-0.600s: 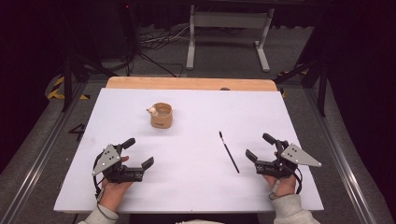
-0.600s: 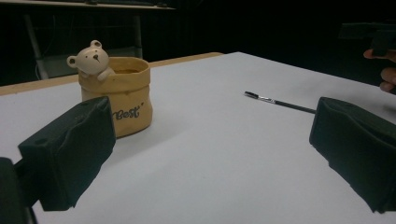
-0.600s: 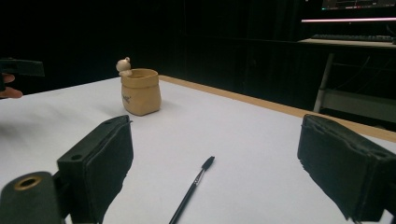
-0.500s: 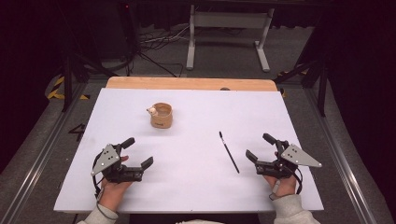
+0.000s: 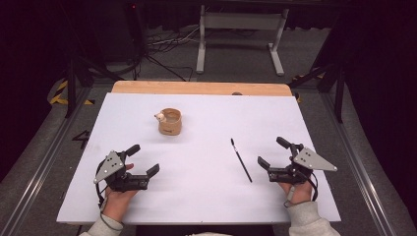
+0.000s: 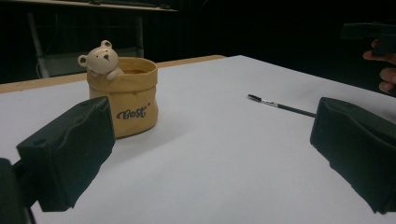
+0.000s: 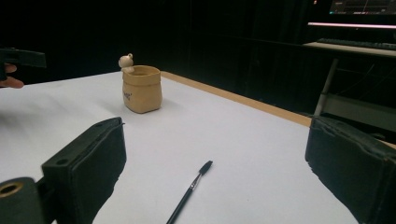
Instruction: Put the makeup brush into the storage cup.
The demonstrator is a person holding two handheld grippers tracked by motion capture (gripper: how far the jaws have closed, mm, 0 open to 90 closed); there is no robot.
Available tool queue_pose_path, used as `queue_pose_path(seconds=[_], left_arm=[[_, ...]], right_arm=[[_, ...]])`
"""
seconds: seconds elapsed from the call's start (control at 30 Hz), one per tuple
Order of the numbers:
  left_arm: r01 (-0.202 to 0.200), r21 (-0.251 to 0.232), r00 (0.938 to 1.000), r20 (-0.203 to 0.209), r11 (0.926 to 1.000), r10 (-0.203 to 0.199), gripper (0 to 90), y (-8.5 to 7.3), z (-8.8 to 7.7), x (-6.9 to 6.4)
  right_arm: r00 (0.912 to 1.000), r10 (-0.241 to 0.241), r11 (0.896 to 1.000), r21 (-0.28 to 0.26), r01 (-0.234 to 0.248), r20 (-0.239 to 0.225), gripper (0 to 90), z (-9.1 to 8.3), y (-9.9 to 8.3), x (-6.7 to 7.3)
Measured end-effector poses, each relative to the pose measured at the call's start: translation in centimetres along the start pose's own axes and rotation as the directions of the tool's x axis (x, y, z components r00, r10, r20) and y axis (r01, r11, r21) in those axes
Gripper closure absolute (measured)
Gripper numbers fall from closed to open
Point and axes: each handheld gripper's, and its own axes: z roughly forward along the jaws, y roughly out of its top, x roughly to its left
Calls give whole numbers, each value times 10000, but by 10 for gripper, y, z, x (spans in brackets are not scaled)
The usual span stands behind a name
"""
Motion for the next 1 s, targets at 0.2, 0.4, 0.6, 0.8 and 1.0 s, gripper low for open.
queue_pose_path(seconds=[0.2,0.4,0.6,0.8,1.0], left_arm=[[15,62,10000,-49,10000,-15,8,-1,0,-1],[-38,100,10000,-44,9999,38,8,0,0,-1],[46,96,10000,-43,9999,-46,8,0,1,-1],[69,110,10000,-40,9999,-69,9,0,1,0],[109,134,9999,-85,9999,-108,9,-1,1,0]], right_arm=[[9995,269,9993,252,-265,-150,43,17,11,-1],[9987,449,9974,584,-433,-257,43,32,17,-2],[9975,377,9893,1431,-288,-593,61,44,25,-2],[9970,361,9723,2330,-192,-688,63,51,34,-4],[9973,239,9375,3479,19,-699,64,56,50,-11]])
